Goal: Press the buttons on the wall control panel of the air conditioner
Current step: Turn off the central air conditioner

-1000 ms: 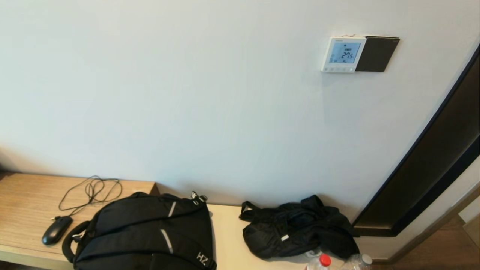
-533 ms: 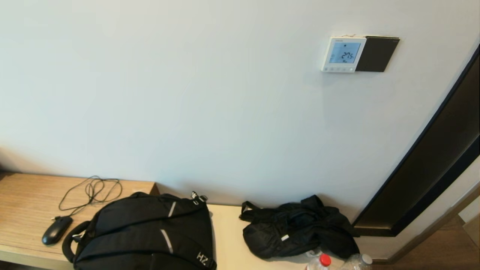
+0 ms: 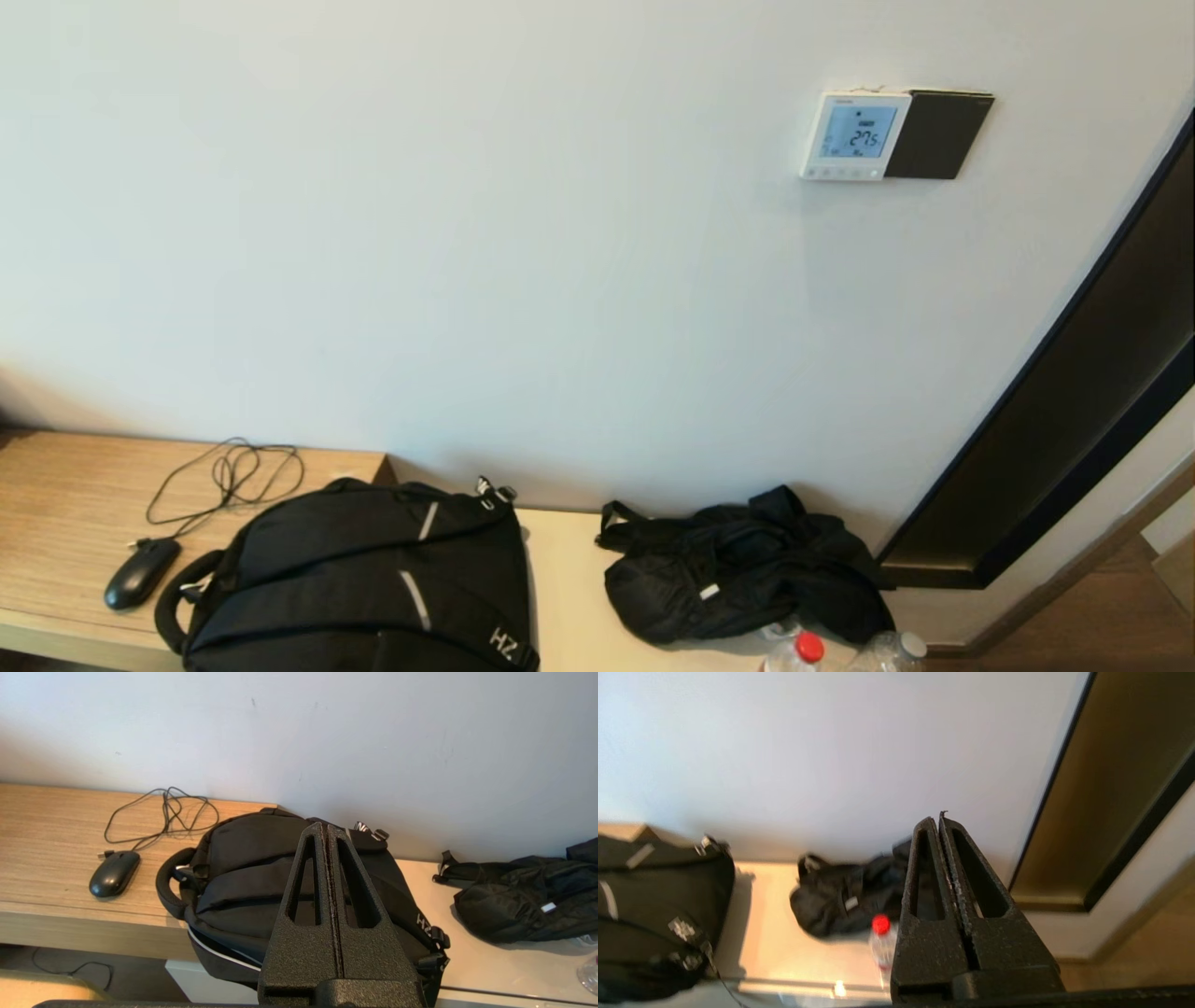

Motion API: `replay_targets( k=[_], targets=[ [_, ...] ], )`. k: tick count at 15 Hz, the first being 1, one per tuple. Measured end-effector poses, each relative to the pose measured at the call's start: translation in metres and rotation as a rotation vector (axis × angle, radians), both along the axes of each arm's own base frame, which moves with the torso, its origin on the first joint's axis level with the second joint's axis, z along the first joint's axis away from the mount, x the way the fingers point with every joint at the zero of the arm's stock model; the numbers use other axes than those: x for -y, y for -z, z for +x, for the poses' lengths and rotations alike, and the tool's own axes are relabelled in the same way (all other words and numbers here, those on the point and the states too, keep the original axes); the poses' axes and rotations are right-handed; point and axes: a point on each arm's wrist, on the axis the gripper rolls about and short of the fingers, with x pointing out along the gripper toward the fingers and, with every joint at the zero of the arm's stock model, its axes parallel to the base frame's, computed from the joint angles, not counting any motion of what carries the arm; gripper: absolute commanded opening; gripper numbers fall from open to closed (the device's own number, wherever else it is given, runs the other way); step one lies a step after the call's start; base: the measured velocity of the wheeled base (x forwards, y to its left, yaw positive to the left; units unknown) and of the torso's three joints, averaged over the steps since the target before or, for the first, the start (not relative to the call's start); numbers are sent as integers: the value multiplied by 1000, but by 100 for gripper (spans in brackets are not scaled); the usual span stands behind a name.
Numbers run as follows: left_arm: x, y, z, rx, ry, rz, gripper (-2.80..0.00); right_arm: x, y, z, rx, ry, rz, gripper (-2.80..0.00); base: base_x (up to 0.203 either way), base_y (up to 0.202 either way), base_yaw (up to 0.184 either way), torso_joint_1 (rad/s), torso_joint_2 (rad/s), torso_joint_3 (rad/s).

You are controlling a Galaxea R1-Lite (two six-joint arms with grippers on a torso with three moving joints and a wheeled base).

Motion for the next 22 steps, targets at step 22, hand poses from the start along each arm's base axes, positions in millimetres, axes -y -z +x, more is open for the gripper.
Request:
replay_targets(
  k=[22],
  targets=[
    [0,0,0,0,0,1,-280,-35,-237,269,137,83,196,-280,0,0,0,0,0,0]
  ],
)
